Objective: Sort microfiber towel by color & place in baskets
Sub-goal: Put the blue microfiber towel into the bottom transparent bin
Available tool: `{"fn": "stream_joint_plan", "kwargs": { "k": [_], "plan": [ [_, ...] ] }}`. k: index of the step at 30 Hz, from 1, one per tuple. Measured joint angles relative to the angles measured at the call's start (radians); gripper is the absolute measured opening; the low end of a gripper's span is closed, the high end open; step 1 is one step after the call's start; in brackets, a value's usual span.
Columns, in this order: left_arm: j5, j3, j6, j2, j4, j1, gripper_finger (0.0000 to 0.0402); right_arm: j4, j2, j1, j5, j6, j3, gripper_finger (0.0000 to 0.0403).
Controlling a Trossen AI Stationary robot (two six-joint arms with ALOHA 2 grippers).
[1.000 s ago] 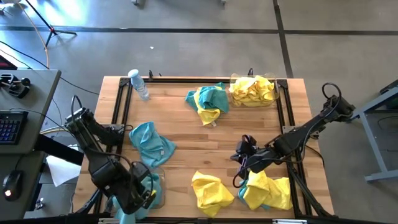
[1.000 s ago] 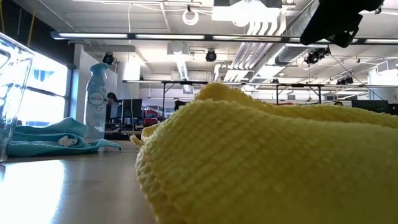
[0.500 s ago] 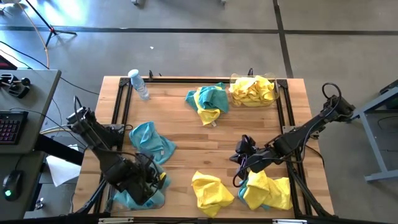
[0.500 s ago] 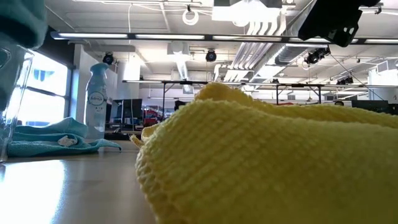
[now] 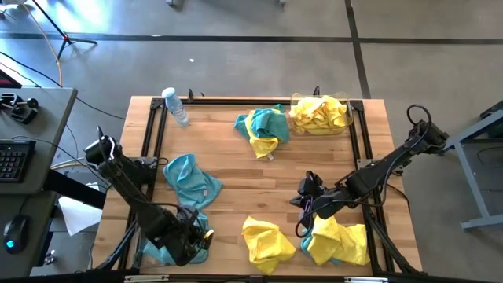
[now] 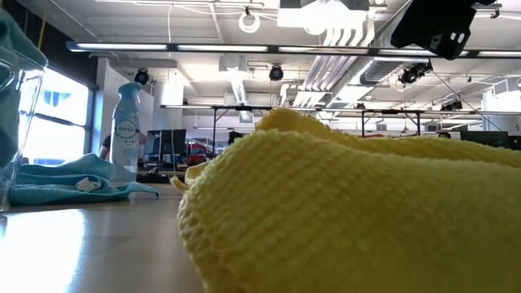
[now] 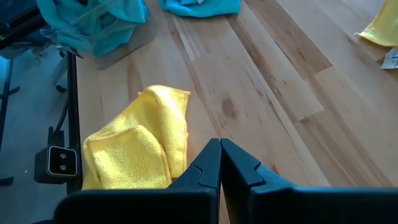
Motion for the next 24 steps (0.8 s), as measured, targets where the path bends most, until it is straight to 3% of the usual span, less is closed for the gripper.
{"fn": "stream_joint_plan", "kwargs": {
  "k": [9, 24],
  "plan": [
    [-0.003, -0.143, -0.016, 0.0, 0.188, -0.003, 0.0012, 0.001, 0.0, 0.0, 0.0, 0.025, 0.0, 0.0],
    [0.045, -0.157, 0.027, -0.051, 0.188, -0.007, 0.0099, 0.001, 0.0, -0.003, 0.003, 0.034, 0.0, 0.0]
  ]
}}
